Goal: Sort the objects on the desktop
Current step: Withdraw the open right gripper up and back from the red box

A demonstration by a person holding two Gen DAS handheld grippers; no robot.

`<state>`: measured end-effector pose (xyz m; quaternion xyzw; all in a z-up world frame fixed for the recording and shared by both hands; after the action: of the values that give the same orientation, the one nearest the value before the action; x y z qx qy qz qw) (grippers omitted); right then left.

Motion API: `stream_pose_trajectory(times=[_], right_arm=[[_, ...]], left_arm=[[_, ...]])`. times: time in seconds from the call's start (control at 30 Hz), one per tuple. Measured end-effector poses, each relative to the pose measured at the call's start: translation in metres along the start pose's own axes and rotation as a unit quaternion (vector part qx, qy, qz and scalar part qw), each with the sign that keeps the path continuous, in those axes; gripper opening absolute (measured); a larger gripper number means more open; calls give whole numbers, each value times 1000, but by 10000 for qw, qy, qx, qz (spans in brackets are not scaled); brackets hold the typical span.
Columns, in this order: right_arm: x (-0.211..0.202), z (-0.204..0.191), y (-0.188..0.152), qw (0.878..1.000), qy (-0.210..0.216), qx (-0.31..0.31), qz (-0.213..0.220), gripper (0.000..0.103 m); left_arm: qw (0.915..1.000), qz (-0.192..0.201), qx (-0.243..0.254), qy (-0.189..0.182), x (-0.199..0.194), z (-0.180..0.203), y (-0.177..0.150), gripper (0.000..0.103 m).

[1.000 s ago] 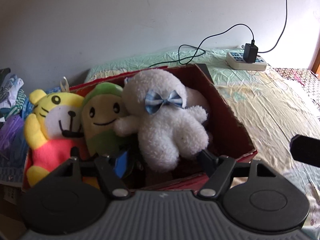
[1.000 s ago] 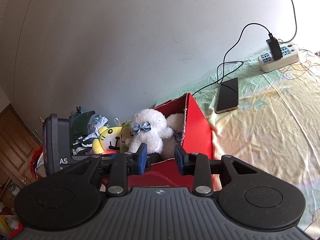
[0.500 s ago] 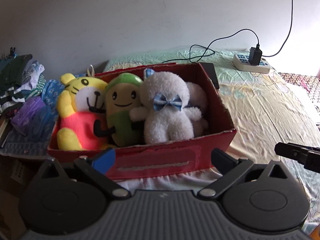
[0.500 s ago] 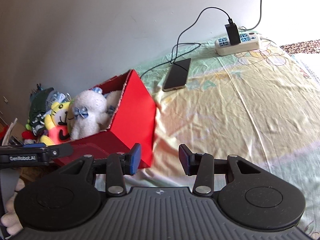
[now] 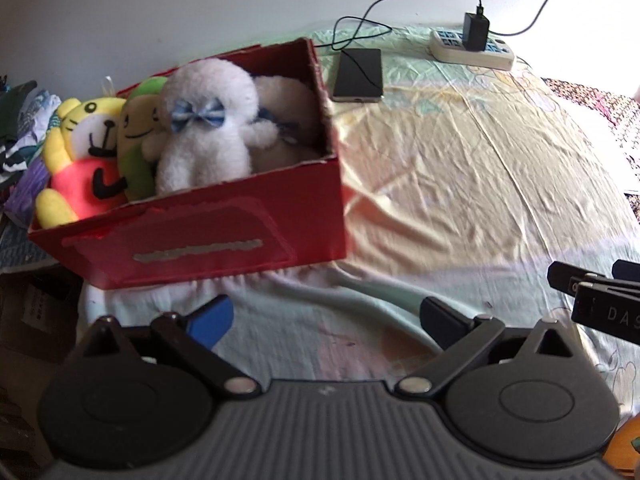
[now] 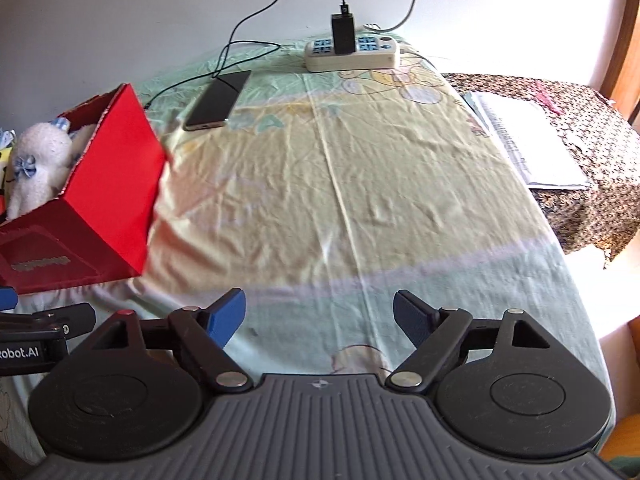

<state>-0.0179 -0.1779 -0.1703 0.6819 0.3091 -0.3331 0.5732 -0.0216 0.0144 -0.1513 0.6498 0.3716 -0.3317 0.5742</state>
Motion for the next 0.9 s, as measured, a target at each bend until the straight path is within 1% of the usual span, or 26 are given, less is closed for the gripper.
stream_pose_trajectory(times=[0.07, 0.2, 0.3, 0.4, 0.5, 0.67, 0.8, 0.9], right_arm=[[-3, 16, -1, 9998, -150, 129, -32, 84], [-6, 46, -5, 9983, -470, 349, -42, 85], [-4, 62, -11, 9967, -557, 584, -102, 86], [1, 68, -21, 9959, -600, 651, -210, 86], [6, 65, -30, 9956, -567, 644, -385, 86], [9, 51, -35, 9958, -483, 572, -520, 86], [15, 27, -36, 9957, -378, 575, -617, 86], [19, -2, -39, 9964, -270, 364, -711, 86]], left_arm=[[9999, -49, 133, 52, 1, 15, 1, 101], [9995, -113, 257, -118, 2, 41, 3, 102], [9995, -139, 235, -129, 2, 51, 1, 102], [9997, -126, 199, -86, 2, 57, -5, 102], [9996, -170, 217, -105, 4, 60, -11, 102], [9995, -213, 240, 66, 6, 51, -15, 102], [9990, -371, 220, 90, 13, 30, -22, 102], [9985, -534, 55, 137, 19, 5, -30, 102]])
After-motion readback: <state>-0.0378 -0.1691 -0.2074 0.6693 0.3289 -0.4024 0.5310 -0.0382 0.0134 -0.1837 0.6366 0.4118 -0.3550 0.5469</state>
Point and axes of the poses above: each gripper's, at about its wrist camera, not at the fingertips, and x roughly the way its jaws point, z to its right, y to its top, the point moved 8 cm from there along x, roughly the way its jaws point, and after that the axes turned 3 degrees about x, right-handed, at the moved point
